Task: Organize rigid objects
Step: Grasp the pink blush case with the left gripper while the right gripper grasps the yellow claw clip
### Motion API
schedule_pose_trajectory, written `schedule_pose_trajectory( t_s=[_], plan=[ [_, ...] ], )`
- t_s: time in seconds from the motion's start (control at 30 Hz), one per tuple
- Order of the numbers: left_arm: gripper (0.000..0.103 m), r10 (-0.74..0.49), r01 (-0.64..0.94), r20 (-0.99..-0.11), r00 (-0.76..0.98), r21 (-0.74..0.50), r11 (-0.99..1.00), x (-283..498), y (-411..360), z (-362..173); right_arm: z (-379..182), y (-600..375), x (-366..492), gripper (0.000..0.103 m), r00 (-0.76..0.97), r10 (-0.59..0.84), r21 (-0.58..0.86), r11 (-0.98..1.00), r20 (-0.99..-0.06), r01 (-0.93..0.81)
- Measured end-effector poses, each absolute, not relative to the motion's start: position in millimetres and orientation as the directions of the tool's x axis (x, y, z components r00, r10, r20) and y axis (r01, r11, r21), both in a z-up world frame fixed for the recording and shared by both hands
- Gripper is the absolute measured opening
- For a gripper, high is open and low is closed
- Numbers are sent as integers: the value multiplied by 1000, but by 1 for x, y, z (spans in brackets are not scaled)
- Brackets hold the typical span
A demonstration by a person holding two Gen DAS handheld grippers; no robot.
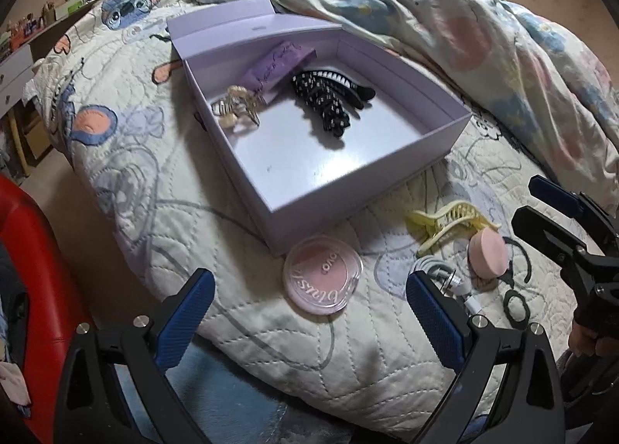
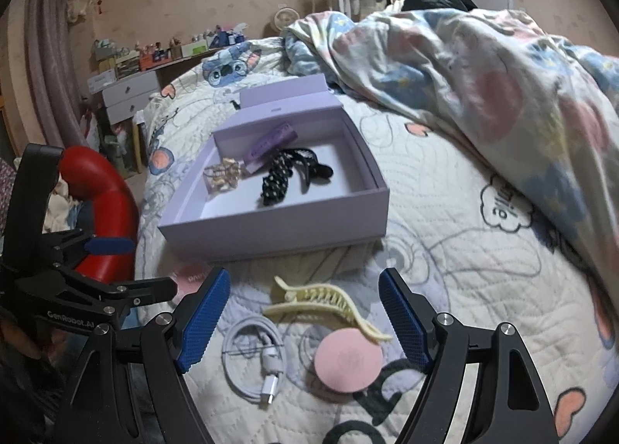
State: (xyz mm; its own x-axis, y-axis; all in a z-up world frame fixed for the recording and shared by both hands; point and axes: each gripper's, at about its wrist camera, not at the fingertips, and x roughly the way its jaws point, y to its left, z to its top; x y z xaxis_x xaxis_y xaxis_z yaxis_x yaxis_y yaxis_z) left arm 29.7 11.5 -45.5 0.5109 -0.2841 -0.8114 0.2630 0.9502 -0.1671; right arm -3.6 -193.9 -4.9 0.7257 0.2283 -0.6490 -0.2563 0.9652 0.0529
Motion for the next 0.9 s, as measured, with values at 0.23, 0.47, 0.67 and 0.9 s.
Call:
schedule_pose_trajectory(
  t_s=[0.23, 0.47, 0.67, 0.9],
  plan=[
    [101, -276, 268, -818, 505, -156, 951, 31, 8, -61, -26, -202, -2, 80, 699, 206, 67, 973, -685, -221],
    [97, -252, 271, -833, 492, -129, 954, 39, 2, -73, -44, -204, 9, 80, 675, 180, 53, 977, -716, -204],
    [93, -246, 278, -841, 482, -120, 953, 44, 1, -77, -55, -203, 21, 80, 648, 173, 34, 975, -742, -221],
    [85, -224, 314, -848, 481, -72, 947, 44, -6, -77, -64, -194, 36, 80, 606, 174, -6, 959, -776, -283]
  ],
)
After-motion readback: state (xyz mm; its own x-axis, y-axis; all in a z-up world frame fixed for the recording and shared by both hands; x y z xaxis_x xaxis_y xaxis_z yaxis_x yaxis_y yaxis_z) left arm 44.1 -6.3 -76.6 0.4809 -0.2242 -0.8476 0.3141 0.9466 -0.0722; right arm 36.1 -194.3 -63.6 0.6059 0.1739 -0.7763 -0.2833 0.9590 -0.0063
